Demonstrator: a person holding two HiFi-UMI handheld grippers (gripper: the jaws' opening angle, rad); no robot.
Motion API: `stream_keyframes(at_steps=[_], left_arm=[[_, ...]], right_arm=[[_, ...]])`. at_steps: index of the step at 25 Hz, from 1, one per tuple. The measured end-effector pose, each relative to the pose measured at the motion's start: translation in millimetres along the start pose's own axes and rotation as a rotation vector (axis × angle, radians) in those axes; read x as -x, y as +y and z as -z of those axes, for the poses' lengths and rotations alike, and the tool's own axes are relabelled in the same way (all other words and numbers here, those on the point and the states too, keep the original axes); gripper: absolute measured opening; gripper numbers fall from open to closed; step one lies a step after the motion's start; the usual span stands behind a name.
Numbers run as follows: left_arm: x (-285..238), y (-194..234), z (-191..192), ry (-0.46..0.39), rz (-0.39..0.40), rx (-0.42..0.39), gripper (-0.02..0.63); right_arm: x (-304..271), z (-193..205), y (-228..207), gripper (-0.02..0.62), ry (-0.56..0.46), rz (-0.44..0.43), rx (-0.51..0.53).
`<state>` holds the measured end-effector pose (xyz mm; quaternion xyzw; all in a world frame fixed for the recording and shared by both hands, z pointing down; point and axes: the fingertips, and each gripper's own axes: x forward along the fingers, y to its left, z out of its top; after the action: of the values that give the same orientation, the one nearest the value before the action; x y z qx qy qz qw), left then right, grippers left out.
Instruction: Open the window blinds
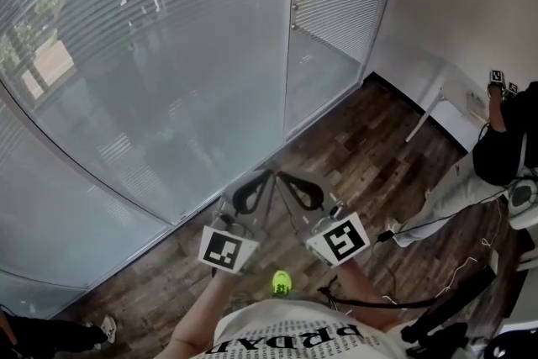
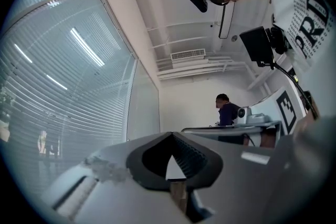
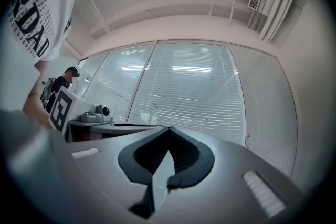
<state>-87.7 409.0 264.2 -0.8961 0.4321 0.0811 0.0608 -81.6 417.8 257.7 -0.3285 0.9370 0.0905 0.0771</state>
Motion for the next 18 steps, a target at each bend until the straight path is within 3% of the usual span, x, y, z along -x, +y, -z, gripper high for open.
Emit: stream_keyframes(at_steps=[7,18], left_arm=[[-32.3,-6.1,-32.7,0.031,-0.010,-0.017,-0.008],[-52.4,14.9,1.0,0.010,-0.022,-0.007,-0.008]], right_arm=[[0.8,-37.5,-30.4,0.005,-0.027,0.008,-0.039],[-14.7,-0.1,-52.4,0.005,-0.011,-0.001,-0.011]])
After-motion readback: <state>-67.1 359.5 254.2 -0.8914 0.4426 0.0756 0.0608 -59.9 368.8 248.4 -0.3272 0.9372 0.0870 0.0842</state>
